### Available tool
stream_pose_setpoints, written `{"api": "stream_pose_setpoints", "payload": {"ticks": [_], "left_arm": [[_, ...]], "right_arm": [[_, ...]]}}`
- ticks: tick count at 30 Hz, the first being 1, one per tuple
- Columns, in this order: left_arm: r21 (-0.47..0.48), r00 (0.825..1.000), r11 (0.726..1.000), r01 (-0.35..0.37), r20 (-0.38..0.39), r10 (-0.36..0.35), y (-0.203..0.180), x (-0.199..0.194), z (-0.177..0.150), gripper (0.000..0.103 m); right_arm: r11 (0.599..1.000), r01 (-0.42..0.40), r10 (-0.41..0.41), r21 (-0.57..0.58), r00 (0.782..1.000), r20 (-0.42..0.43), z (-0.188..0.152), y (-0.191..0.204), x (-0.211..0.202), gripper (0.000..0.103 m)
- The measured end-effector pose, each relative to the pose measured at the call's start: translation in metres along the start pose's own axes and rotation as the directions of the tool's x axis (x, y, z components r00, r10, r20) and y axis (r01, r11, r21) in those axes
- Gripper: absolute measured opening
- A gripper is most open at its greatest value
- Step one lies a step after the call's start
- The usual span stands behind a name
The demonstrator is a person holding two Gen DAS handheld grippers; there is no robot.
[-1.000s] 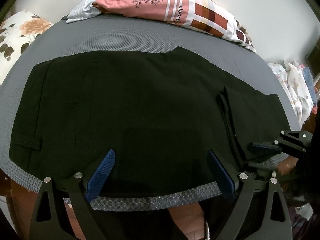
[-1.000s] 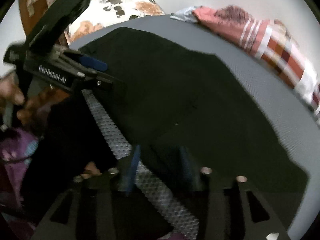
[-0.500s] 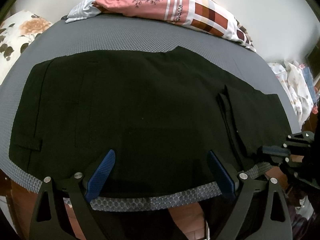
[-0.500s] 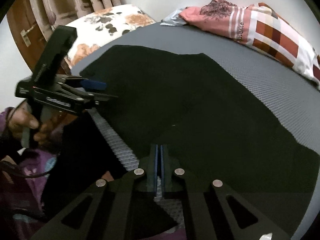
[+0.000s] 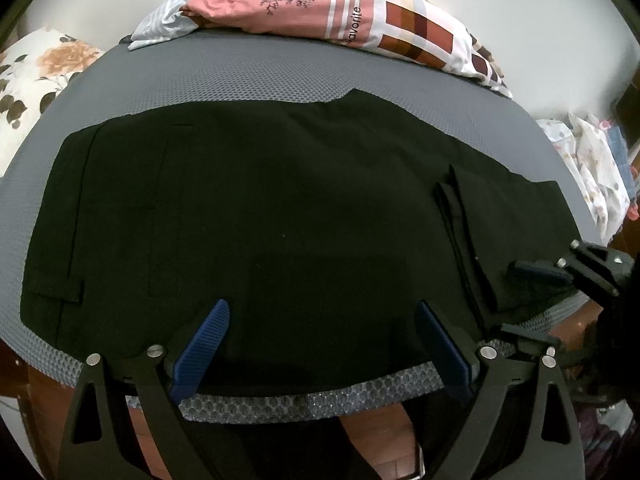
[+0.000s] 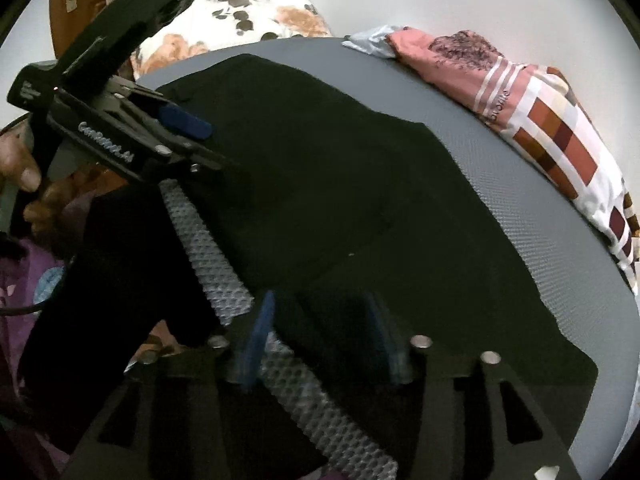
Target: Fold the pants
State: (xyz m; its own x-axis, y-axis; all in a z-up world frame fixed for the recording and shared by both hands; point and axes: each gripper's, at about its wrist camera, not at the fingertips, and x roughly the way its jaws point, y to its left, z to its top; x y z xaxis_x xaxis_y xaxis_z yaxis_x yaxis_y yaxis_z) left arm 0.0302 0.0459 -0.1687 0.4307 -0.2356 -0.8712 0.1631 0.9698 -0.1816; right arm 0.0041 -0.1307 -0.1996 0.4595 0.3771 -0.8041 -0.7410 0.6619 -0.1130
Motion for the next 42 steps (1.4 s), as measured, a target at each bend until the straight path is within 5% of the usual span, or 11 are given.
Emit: {"api": "stream_pose_setpoints", "payload": {"ticks": [1, 3, 12, 16, 20, 22, 23, 26, 31, 37, 42], "left_arm": [[-0.001, 1.0, 1.0, 0.0, 0.0, 0.0, 0.0, 0.0, 0.0, 0.094], [0.001, 1.0, 1.0, 0.0, -0.001, 0.0, -0.001, 0.001, 0.0, 0.094], [0.011, 1.0, 1.0, -0.006, -0.002, 0.006, -0.002, 0.001, 0.0, 0.094], [0.012, 1.0, 1.0, -0.005, 0.0, 0.005, -0.003, 0.002, 0.0, 0.095], [0.019, 1.0, 1.0, -0.009, -0.001, 0.009, -0.003, 0.002, 0.0, 0.095], [0.023, 1.0, 1.0, -0.013, -0.001, 0.013, -0.004, 0.002, 0.0, 0.095], [0.025, 1.0, 1.0, -0.015, -0.001, 0.015, -0.004, 0.003, 0.0, 0.095], [0.028, 1.0, 1.0, -0.014, -0.002, 0.015, -0.005, 0.003, 0.0, 0.095], [0.019, 1.0, 1.0, -0.007, -0.004, 0.007, -0.004, 0.002, 0.0, 0.095], [0.015, 1.0, 1.0, -0.003, -0.005, 0.003, -0.003, 0.002, 0.001, 0.095], [-0.013, 0.999, 0.999, 0.044, -0.011, -0.044, -0.003, 0.001, 0.002, 0.095]], "right_arm": [[0.997, -0.06, 0.061, 0.045, 0.998, -0.012, 0.0, -0.008, 0.002, 0.026], [0.996, -0.07, 0.071, 0.06, 0.997, -0.007, -0.002, -0.01, -0.001, 0.012], [0.967, -0.144, 0.143, 0.211, 0.99, 0.022, -0.008, -0.031, -0.007, 0.001], [0.949, -0.191, 0.187, 0.25, 0.982, 0.039, -0.009, -0.034, -0.01, 0.001], [0.988, -0.09, 0.09, 0.13, 0.996, 0.005, -0.007, -0.014, -0.008, 0.01], [0.994, -0.071, 0.07, 0.082, 0.998, 0.007, -0.005, -0.006, -0.008, 0.049], [0.996, -0.063, 0.063, 0.058, 0.998, 0.016, -0.003, -0.002, -0.008, 0.059], [0.999, -0.033, 0.033, 0.0, 0.999, -0.005, -0.001, 0.008, 0.001, 0.056], [0.991, -0.119, 0.119, 0.065, 0.993, -0.005, -0.001, -0.003, 0.002, 0.029], [0.94, -0.265, 0.261, 0.214, 0.964, 0.048, -0.001, -0.031, -0.009, 0.033], [0.972, -0.179, 0.178, 0.151, 0.984, 0.019, 0.001, -0.027, -0.006, 0.034]]}}
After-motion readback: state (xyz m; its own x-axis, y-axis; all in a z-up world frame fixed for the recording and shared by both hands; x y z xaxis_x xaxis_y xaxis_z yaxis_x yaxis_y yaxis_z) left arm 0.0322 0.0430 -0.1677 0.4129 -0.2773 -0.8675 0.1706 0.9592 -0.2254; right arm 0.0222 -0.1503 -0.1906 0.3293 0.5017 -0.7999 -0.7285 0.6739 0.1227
